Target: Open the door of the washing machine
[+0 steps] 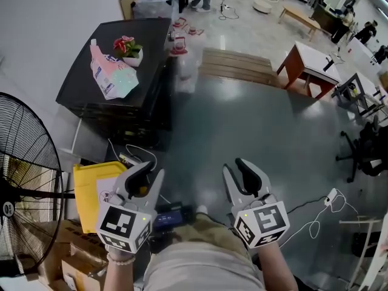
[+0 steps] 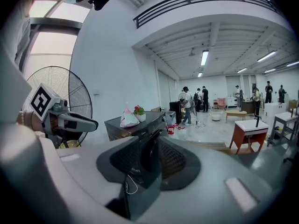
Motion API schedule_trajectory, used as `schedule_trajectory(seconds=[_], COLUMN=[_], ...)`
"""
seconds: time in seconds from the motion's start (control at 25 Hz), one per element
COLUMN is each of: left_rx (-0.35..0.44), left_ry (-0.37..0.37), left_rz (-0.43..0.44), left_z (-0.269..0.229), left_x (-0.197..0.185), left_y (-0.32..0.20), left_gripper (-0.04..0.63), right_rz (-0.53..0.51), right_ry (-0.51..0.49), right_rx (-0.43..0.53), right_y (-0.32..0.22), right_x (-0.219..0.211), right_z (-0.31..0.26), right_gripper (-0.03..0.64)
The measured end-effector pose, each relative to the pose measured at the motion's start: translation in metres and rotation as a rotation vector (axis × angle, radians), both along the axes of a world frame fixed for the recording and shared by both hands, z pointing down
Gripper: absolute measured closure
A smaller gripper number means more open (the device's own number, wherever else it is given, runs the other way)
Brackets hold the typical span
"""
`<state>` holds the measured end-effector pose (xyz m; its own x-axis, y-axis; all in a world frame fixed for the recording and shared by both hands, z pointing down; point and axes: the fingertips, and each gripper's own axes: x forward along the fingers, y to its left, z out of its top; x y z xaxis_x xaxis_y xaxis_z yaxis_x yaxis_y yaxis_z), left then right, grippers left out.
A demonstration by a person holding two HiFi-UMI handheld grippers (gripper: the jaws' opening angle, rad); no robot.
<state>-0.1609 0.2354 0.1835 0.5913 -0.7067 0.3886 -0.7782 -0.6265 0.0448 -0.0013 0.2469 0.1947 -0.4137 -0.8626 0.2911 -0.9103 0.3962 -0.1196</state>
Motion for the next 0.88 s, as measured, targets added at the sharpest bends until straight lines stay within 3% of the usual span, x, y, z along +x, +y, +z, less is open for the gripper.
schedule_trajectory(seconds=[0.56,0.88], left_rx=[0.022,0.037], left_ry=[-0.057,-0.076], left_rz=[-0.066,-0.053], left_z=[-0.005,-0.008], left_x=[0.03,0.044], left_y=[0.001,-0.008], left_gripper=[0.518,0.518], right_rz=[-0.057,-0.035], right_ry=[-0.015,-0.029], right_rx=[0.001,0.008], right_y=[-0.001,-0.007], right_x=[0.037,0.052], right_z=[0.011,0.015], right_gripper=[0.503,0.503])
